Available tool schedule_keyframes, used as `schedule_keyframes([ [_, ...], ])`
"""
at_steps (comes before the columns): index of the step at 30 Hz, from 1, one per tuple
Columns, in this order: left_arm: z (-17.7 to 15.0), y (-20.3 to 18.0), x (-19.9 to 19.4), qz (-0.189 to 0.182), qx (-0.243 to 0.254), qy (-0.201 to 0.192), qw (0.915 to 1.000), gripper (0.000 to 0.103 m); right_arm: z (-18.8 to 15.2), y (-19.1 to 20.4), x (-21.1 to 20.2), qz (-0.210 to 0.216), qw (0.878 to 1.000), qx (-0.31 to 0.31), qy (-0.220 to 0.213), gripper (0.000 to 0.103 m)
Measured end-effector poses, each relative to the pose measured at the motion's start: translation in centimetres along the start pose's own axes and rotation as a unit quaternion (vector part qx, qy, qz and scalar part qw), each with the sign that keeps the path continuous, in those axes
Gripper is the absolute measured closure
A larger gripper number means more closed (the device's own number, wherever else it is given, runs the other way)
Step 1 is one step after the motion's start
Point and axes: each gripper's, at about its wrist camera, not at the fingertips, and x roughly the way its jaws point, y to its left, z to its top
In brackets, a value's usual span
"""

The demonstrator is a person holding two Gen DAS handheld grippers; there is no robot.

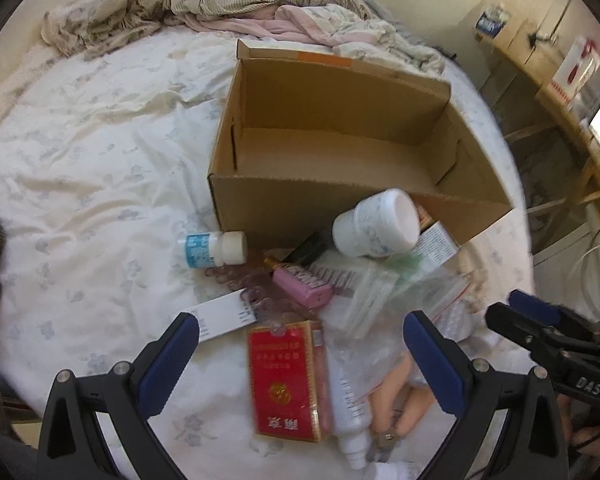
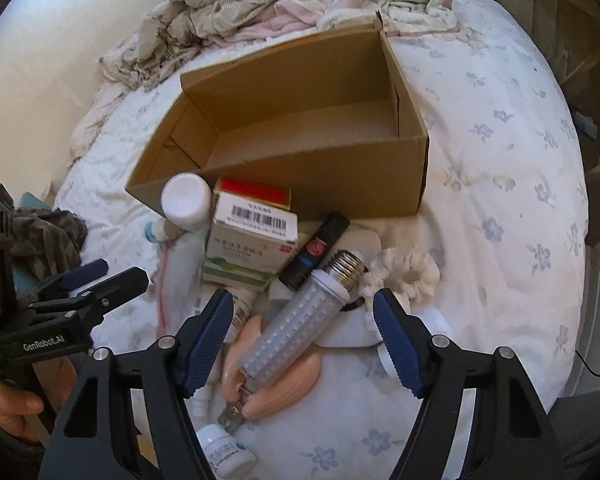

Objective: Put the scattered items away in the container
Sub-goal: 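Move both grippers toward the items piled beside the cardboard box, then grasp the white barcode medicine box with the right gripper while the left grasps the white pill bottle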

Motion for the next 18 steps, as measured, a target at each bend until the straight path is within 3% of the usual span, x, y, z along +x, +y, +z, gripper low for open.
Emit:
schedule_keyframes([
  [6,0.5,2.9,-0.4,0.046,-0.051,-0.006,0.9976,0.001,1.7,-1.0,-1.7,-0.019,0.999,0.029,-0.037,0.026],
  [12,0.1,4.7,-0.3,0.031,-0.087,-0.001,0.9957,0.001,4.2,-0.5,1.3,0.053,0.997,0.045,0.036,0.02],
  [15,0.1,5.3,-0.1,0.02,-0.093,0.011,0.9954,0.001,5.2,-0.6,3.3,0.069,0.994,0.053,0.06,0.02],
  [18,0.0,5.6,-0.4,0.02,-0.093,0.007,0.9955,0.001,5.8,-1.6,4.7,0.101,0.987,0.09,0.08,0.02],
])
